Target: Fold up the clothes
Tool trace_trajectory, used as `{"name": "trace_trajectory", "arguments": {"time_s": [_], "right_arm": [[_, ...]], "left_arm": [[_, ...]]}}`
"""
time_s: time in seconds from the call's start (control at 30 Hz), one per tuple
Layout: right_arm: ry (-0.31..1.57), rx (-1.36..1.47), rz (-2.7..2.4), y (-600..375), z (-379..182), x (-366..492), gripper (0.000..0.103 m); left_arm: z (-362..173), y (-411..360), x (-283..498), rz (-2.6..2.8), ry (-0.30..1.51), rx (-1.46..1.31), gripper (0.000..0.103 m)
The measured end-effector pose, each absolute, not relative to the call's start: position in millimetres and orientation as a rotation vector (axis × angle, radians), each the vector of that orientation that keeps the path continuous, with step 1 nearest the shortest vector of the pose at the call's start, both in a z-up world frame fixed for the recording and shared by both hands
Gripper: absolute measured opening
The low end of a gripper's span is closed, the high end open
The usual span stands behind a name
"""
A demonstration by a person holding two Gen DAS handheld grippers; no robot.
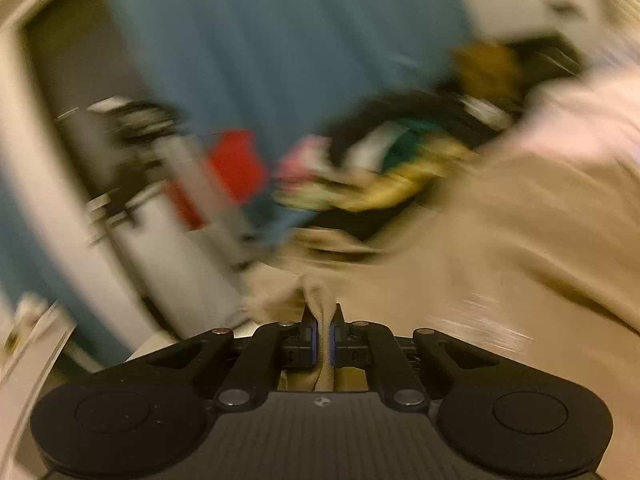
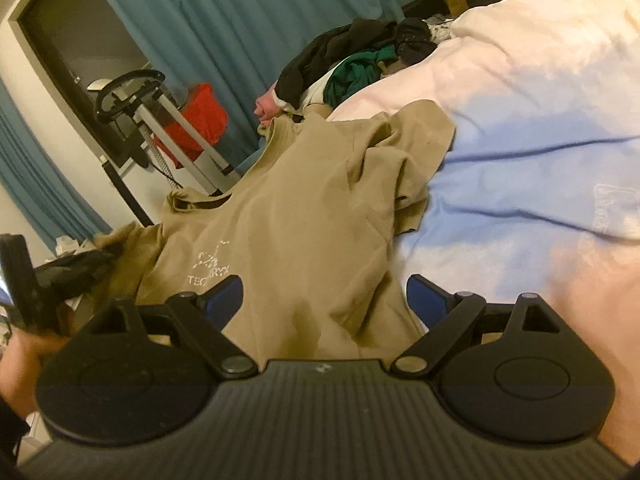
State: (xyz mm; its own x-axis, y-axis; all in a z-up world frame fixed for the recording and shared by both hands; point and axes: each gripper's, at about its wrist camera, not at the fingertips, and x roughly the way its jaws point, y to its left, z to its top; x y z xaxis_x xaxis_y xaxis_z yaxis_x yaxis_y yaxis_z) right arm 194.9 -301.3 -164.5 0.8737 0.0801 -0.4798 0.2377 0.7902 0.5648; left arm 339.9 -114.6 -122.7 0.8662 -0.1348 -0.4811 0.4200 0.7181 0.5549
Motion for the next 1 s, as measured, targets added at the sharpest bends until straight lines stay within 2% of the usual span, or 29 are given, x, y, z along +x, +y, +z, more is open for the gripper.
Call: {"name": "trace_trajectory", "arguments": {"time_s": [0.07,0.1,0.13,0.17,0.33,0.47,0.63,0.7,0.8,0.87,1.0], "right_arm": [[0.511,0.659,-0.096,-302,-165,194,0.090],[0.512,0.659,-0.097,-303,-165,194,0.090],[0.512,0.660,-0.097,-303,-165,194,0.090],[0.511,0.662,-0.097,-303,-165,194,0.090],[0.506,0.685,-0.094,-305,-165,192,0.090],[0.511,0.703,-0.094,-305,-166,192,0.090],[0.524,0.707,-0.098,-305,-171,194,0.090],[0.527,0.706,-0.099,-304,-172,195,0.090],[0.532,0.698,-0.099,-303,-175,198,0.090],[0.534,0.690,-0.099,-302,-177,200,0.090],[0.539,0.656,-0.103,-296,-181,204,0.090]], "left_arm": [[-137,-134,325,-0.407,0.462,0.765,0.026],[-141,-139,317,-0.454,0.472,0.779,0.030],[-142,-141,311,-0.481,0.470,0.774,0.042],[-142,-142,305,-0.506,0.467,0.767,0.050],[-120,-111,298,-0.524,0.477,0.626,0.060],[-102,-68,343,-0.403,0.525,0.392,0.061],[-100,-17,411,-0.276,0.678,0.012,0.061],[-105,-12,431,-0.250,0.714,-0.061,0.061],[-107,-18,453,-0.240,0.725,-0.127,0.053],[-109,-27,466,-0.244,0.746,-0.088,0.014],[-103,-22,479,-0.209,0.760,-0.025,0.010]]}}
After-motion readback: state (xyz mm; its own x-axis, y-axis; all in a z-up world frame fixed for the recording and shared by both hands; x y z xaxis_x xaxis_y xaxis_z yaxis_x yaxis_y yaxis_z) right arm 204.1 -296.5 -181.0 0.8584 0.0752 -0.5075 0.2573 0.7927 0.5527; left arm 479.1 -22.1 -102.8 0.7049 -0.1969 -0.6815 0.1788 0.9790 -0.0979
